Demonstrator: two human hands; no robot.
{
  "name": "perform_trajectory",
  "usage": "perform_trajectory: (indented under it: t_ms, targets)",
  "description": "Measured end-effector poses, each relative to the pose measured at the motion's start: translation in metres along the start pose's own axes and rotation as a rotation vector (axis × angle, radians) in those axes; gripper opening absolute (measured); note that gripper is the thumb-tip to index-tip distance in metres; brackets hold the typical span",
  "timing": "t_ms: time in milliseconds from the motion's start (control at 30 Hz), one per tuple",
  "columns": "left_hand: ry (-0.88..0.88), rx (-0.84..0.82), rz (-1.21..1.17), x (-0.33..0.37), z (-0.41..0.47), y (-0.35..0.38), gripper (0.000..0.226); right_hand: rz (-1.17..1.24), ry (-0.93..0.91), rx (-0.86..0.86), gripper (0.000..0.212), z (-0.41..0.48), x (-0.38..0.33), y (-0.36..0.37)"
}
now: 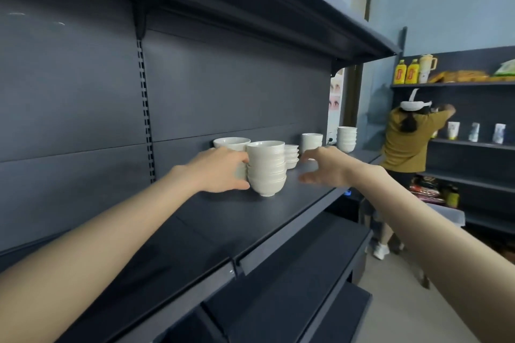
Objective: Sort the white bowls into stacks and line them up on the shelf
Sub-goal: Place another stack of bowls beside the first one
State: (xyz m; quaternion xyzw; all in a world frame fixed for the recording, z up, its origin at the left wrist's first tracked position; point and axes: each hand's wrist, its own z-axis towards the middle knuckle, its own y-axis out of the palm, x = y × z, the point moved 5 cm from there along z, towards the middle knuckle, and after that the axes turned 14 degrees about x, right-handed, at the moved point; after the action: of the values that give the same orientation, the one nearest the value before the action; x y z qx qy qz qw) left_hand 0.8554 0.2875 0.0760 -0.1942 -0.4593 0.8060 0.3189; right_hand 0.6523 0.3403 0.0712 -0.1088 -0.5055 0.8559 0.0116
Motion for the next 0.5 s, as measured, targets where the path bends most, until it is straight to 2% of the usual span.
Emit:
perform_trajectory:
  t_ms: [100,267,400,500]
  targets:
    - [-0.092,-0.022,-0.019,0.006,0.027,0.041,0.047,0.041,-0.036,-0.009,0.060,0.033,0.033,0.023]
    - [-0.282,-0.056,-0.081,0.017,0.064,0.099,0.054,0.178,-0.091,-0.123,0.062,0.081,0.085,0.072]
    - [-0.445,0.023,-0.206,0.016,0.092,0.136,0.063,0.277,-0.142,-0.139,0.064,0.126,0.109,0.093]
    - [-0.551,0.074,-0.292,0.008,0.107,0.159,0.081,0.378,-0.173,-0.165,0.064,0.159,0.112,0.110]
